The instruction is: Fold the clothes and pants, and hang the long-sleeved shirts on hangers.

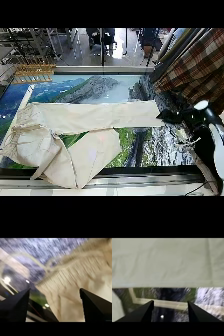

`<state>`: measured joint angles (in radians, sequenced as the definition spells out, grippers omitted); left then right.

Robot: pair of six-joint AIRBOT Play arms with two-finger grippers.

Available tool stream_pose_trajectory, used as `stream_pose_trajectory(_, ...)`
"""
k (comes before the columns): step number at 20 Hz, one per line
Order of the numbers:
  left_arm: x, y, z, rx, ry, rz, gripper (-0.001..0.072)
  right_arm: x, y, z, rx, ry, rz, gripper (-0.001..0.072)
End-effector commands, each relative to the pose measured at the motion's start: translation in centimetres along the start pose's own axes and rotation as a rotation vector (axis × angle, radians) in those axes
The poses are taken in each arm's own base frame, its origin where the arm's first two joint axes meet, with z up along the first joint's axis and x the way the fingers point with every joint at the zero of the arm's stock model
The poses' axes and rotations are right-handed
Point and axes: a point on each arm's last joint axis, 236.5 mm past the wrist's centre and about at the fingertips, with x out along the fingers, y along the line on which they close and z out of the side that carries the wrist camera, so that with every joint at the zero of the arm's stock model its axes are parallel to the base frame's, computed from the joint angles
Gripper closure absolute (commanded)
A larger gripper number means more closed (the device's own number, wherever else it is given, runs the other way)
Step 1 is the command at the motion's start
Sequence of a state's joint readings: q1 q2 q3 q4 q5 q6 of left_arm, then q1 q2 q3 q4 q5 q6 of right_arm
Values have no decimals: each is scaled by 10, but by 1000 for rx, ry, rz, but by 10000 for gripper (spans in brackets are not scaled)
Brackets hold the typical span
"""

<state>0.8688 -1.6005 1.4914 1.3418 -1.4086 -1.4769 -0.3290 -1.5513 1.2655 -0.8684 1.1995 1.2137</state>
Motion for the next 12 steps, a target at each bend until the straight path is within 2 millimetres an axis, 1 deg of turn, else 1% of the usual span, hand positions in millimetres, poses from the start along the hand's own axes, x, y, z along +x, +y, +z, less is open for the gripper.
stream_pose_trajectory(1, 20, 13, -64, -119, 10, -77, 5, 8, 51, -91, 77, 149, 187, 293)
stream_pose_trajectory(3, 41, 20, -79, -157, -62, -60, 5, 34, 65, -140, 44, 257, 173, 292)
stream_pose_trajectory(4, 52, 19, -84, -172, -76, -65, 5, 48, 70, -161, 28, 304, 164, 292)
stream_pose_trajectory(5, 62, 17, -88, -196, -80, -82, 5, 64, 74, -176, 10, 322, 147, 290)
stream_pose_trajectory(6, 69, 13, -89, -212, -84, -105, 5, 78, 80, -186, -9, 318, 134, 290)
stream_pose_trajectory(7, 74, 10, -88, -207, -87, -126, 6, 89, 88, -191, -31, 307, 128, 290)
stream_pose_trajectory(9, 79, 2, -84, -207, -92, -168, 14, 108, 109, -199, -61, 292, 139, 290)
stream_pose_trajectory(12, 89, -8, -83, -241, -72, -215, 15, 136, 130, -223, -57, 338, 160, 290)
